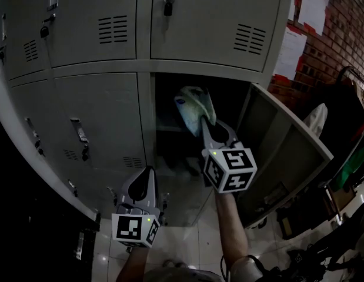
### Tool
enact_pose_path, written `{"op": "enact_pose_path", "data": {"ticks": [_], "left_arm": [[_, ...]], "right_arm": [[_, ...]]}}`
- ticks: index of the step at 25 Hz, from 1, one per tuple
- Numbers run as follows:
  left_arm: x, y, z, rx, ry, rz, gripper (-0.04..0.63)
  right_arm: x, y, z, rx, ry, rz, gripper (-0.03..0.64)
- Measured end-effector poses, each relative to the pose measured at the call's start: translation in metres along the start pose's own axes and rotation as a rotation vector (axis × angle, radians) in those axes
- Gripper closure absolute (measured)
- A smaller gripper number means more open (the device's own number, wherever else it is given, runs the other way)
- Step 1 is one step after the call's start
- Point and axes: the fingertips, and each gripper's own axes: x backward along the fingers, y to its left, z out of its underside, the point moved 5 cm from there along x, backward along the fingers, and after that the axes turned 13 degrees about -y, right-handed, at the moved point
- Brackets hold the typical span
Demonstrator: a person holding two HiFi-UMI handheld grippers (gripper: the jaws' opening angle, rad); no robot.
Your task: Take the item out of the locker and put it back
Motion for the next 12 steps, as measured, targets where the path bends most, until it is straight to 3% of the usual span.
{"op": "enact_pose_path", "data": {"ticks": [3,5,12], "left_arm": [[0.01,-0.006,-0.013,-0.08,-0.009,0.015,0.591],[0.018,-0.009,-0.019,-0.091,-0.017,0.013,0.591],[0.037,-0.025,-0.019,-0.063,-0.01,0.024,0.591]], "right_arm": [[0.068,0.027,-0.022,-0.022,-0.141,-0.039,0.604],[0.112,0.039,-0.021,-0.063,-0.182,-0.041,0.604],[0.196,0.041,0.017,-0.188,-0.149,0.072,0.604]]}}
